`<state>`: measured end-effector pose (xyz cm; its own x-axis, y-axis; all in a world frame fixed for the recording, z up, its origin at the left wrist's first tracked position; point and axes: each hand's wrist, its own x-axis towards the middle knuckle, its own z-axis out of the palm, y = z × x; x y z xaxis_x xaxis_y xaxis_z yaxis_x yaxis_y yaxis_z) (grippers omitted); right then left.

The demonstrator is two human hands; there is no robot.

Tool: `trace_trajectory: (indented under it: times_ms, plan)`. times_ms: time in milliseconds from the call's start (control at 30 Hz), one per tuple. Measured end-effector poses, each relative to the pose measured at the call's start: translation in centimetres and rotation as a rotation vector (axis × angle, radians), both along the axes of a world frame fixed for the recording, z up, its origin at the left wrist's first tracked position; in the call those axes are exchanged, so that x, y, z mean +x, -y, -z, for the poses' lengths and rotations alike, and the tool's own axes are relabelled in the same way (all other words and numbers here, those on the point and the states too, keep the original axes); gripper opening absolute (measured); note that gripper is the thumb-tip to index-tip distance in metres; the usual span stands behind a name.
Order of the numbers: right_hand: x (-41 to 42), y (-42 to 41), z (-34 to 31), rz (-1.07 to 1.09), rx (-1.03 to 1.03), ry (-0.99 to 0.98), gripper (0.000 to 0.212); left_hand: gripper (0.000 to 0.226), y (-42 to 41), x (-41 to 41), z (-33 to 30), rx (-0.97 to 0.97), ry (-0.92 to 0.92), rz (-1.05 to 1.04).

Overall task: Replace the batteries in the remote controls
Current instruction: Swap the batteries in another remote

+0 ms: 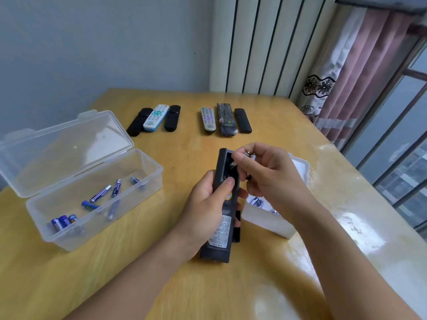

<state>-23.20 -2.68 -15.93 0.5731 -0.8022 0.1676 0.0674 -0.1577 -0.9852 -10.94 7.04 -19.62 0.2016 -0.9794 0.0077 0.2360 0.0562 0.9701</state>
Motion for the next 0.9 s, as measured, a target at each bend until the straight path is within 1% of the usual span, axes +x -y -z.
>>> trace_trajectory:
  times_ms: [67,167,267,333,367,467,533,600,633,800,900]
  plan:
    - [0.1,-0.2,0.1,0.009,-0.022,0.001,0.020,0.017,0.0,-0.1,0.1,-0.002,0.008,-0.005]
    - [0.2,-0.2,0.4,0.027,-0.080,-0.012,0.021,0.016,0.2,-0.2,0.3,-0.008,0.065,-0.030]
    - [0.4,-0.2,0.8,0.111,-0.267,-0.105,0.016,0.018,0.2,-0.2,0.7,-0.024,0.175,-0.079]
    - [0.6,-0.2,1.2,0.173,-0.400,-0.173,0.007,0.018,0.2,-0.2,1.0,-0.034,0.237,-0.098]
    - [0.6,-0.2,1.4,0.195,-0.426,-0.185,0.002,0.018,0.2,-0.2,1.1,-0.037,0.254,-0.105]
    - [0.7,-0.2,1.8,0.249,-0.438,-0.224,0.007,0.017,0.3,-0.3,1.3,-0.029,0.282,-0.112]
    - [0.8,-0.1,1.7,0.234,-0.414,-0.249,0.009,0.018,0.4,-0.3,1.4,-0.013,0.280,-0.109]
    - [0.7,0.0,1.7,0.211,-0.387,-0.262,0.019,0.018,0.4,-0.3,1.4,-0.003,0.269,-0.104]
    - [0.7,0.0,1.7,0.213,-0.387,-0.271,0.020,0.018,0.4,-0.3,1.4,-0.002,0.260,-0.103]
    - [1.0,-0.5,1.5,0.318,-0.489,-0.297,0.001,0.022,0.6,-0.1,1.2,0.025,0.211,-0.114]
    - [1.6,-1.2,1.6,0.394,-0.481,-0.226,0.011,0.024,0.8,-0.1,1.1,0.004,0.218,-0.134]
